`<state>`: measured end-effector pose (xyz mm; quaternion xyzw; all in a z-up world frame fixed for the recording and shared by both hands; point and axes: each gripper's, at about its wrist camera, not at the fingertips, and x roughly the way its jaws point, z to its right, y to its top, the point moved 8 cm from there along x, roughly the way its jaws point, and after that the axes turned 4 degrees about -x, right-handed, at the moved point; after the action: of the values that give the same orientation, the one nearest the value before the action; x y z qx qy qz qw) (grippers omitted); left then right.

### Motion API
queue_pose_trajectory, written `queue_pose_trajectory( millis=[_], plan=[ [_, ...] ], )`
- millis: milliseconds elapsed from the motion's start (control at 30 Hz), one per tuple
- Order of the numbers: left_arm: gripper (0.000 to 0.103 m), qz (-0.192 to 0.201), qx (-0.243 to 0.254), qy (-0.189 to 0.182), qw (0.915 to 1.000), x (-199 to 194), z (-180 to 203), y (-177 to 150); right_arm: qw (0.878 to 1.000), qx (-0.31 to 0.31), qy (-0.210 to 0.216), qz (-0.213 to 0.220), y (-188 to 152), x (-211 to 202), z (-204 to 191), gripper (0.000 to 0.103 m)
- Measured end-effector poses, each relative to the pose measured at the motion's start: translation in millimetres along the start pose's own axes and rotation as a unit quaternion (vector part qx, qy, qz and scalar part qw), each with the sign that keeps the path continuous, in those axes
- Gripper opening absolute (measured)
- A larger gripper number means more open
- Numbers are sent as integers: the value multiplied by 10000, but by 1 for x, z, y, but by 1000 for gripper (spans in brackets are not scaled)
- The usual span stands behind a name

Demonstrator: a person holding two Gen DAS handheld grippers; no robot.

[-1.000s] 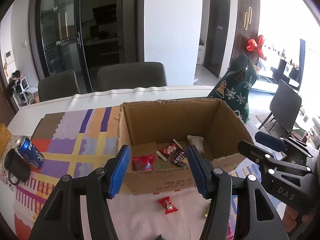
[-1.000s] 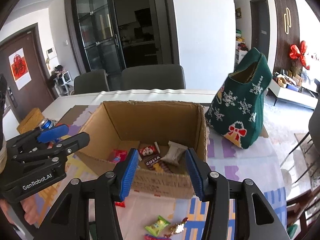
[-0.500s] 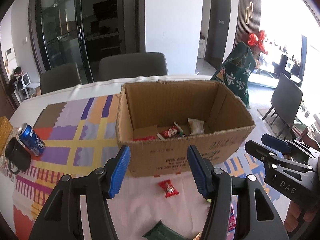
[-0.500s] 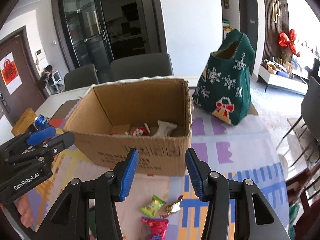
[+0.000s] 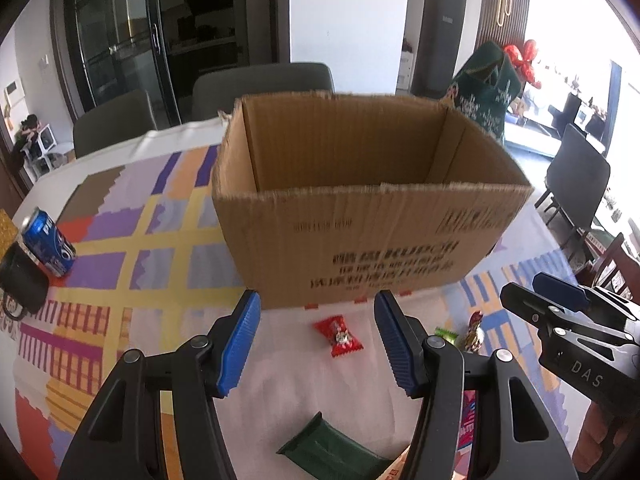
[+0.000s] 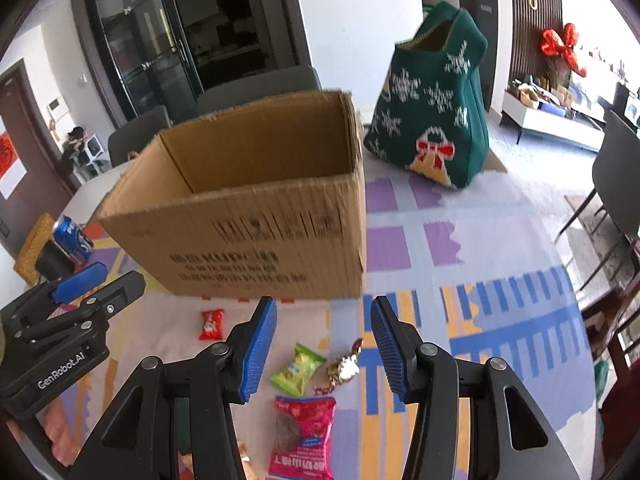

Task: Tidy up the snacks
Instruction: 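Withdraw both open tools from the box back toward the remaining snacks, then grasp the red candy with the left tool while the right tool grasps the gold-wrapped candy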

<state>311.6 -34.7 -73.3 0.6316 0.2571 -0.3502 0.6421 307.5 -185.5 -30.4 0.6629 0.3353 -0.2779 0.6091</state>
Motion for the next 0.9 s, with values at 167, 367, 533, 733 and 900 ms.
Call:
queue_pose_trajectory(
  millis=[167,367,533,733,900],
  plan=[
    [58,-148,14,13,9999,14,-1,-14,9998,38,10,-198,-17,12,1,50],
    [58,-353,76,56,9993,30,0,-31,9990,73,38,-440,-37,25,1,50],
    [58,-493,135,55,9987,41,3,-42,9980,121,46,-619,-53,35,3,50],
    [58,-662,215,50,9976,56,9,-50,9969,181,72,-765,-67,41,7,50],
    [58,-754,204,55,9969,68,11,-51,9961,255,84,-840,-72,46,11,50]
  ],
)
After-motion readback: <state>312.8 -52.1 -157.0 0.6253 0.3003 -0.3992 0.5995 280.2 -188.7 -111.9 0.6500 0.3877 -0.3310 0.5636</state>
